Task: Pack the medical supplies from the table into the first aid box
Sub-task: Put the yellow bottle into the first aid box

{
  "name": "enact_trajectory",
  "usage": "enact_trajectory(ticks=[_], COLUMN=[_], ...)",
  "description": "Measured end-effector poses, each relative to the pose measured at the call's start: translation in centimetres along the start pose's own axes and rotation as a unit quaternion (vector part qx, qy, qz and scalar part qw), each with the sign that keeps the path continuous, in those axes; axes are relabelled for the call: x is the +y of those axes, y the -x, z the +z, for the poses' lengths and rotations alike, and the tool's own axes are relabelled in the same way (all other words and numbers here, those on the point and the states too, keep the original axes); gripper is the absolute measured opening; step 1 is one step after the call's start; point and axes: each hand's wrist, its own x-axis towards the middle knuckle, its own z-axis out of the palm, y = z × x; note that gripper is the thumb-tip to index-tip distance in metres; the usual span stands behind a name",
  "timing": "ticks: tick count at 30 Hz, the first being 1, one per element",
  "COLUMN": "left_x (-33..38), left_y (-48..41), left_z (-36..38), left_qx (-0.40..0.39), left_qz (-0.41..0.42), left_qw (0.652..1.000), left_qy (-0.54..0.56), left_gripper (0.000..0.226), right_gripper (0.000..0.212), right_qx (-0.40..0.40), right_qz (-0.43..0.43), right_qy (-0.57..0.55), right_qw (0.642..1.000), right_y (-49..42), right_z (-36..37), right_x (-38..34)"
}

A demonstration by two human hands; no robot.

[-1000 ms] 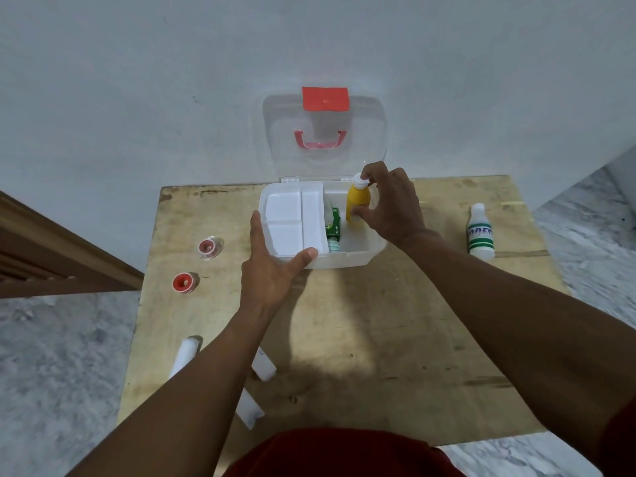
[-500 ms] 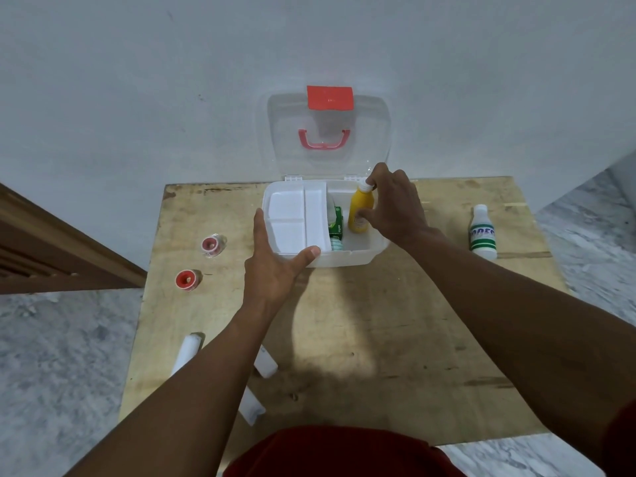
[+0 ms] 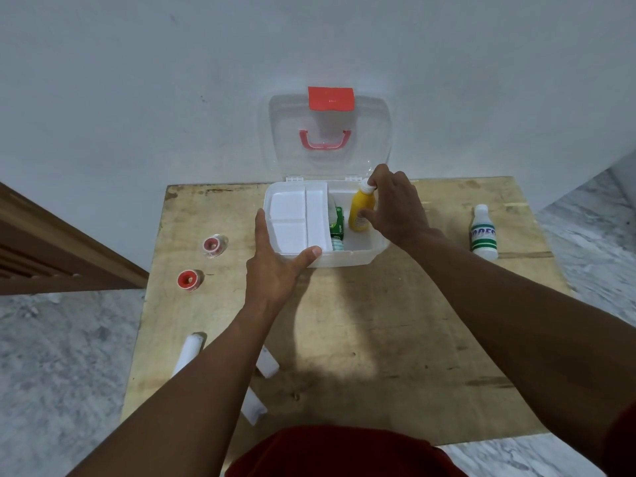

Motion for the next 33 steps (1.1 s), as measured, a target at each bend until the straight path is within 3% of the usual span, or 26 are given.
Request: enact_trajectory(ticks=[15, 19, 24, 29, 33], left_x=[-0.4, -0.5, -0.3, -0.6, -0.5], left_y=[-0.2, -0.2, -0.2, -0.5, -0.3], left_z=[0.0, 0.0, 0.0, 0.0, 0.1], left_qx=[0.006, 0.007, 0.004, 0.002, 0.008], left_qz=[0.015, 0.017, 0.027, 0.025, 0.031], left_qw=[1.0, 1.0, 1.0, 1.0, 0.999], left_qy=[0.002, 0.006, -0.001, -0.017, -0.02], left_gripper=[0.102, 0.102, 0.097, 0.097, 0.091], right_gripper=[0.057, 0.047, 0.031, 0.028, 0.026], right_qx=[-0.003, 0.044, 0.07, 0.041, 0.012], right_qz=[0.013, 0.021, 0.137, 0.259, 0.309], right_qy=[-0.056, -0.056, -0.039, 0.001, 0.021], right_qw=[0.998, 0.997, 0.987, 0.965, 0.951], right_y=[0.6, 2.4, 5.6, 8.8, 10.1], right_z=[-0.9, -2.8, -6.1, -8.8, -9.5], right_x=[0.7, 1.9, 4.3, 7.7, 10.5])
